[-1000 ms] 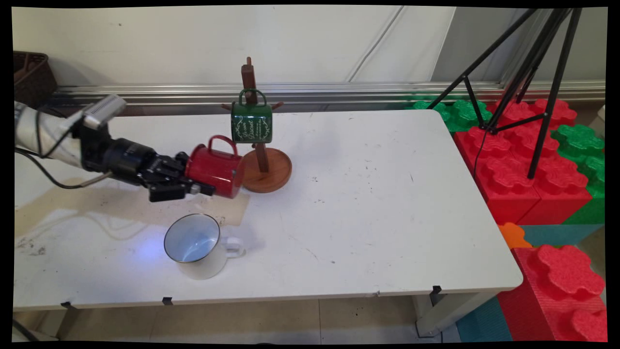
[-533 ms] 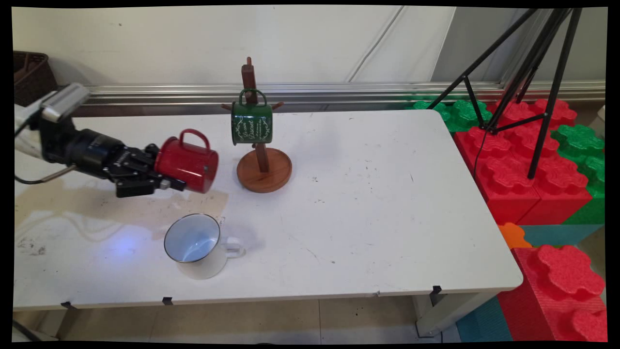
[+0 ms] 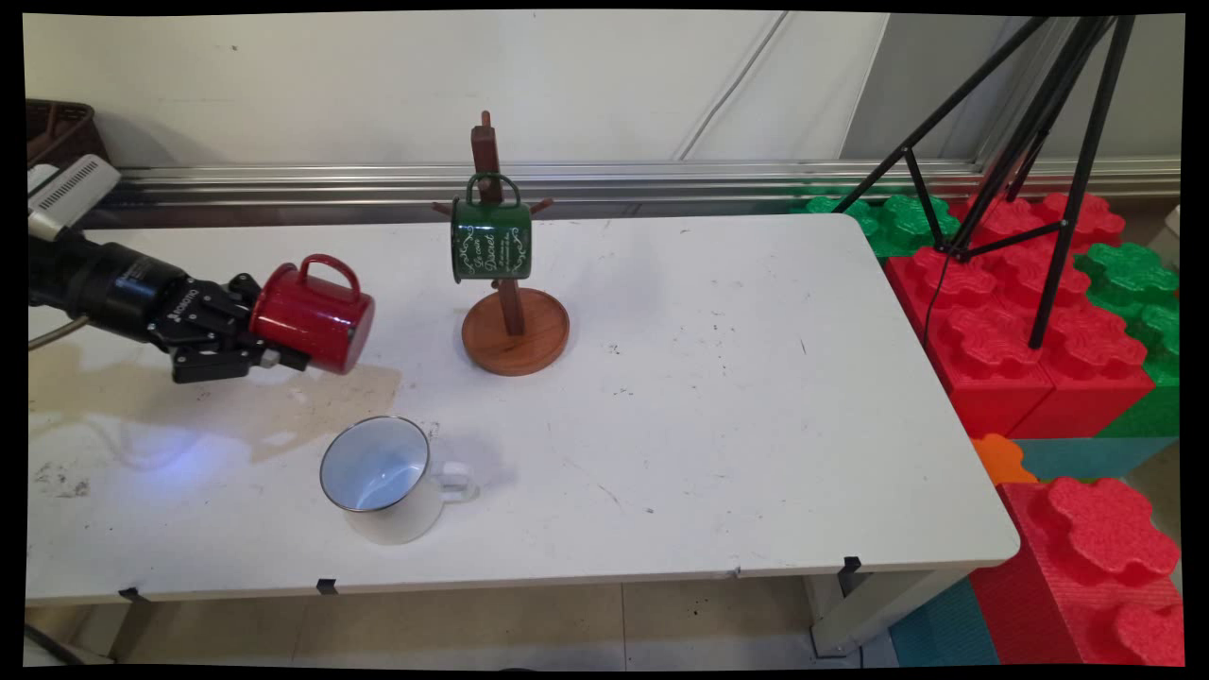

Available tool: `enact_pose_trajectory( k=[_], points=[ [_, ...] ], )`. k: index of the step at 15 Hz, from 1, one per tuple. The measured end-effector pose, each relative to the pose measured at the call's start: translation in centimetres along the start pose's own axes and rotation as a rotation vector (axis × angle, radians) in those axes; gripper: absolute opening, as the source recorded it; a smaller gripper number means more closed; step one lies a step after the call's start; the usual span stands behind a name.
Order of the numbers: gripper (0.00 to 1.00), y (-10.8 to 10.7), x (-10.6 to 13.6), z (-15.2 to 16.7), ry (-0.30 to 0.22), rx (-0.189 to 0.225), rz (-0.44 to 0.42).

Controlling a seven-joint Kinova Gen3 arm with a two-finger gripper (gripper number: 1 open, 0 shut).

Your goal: Place the picked object on the table

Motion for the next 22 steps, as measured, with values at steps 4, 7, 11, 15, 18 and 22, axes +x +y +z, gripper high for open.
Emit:
enact_pose_trajectory(
  k=[4,7,11,15,18,22],
  points=[
    [0.00,-0.1,-0.6,-1.5,-0.094,0.027,0.039],
    [0.00,-0.2,-1.0,-2.5,-0.169,0.036,0.081],
    [0.00,-0.3,-1.5,-3.5,-0.279,0.044,0.141],
    [0.00,-0.6,-1.8,-4.0,-0.377,0.050,0.188],
    [0.00,-0.8,-1.9,-4.3,-0.424,0.049,0.212],
    [0.00,-0.9,-2.1,-4.4,-0.480,0.041,0.236]
  ],
)
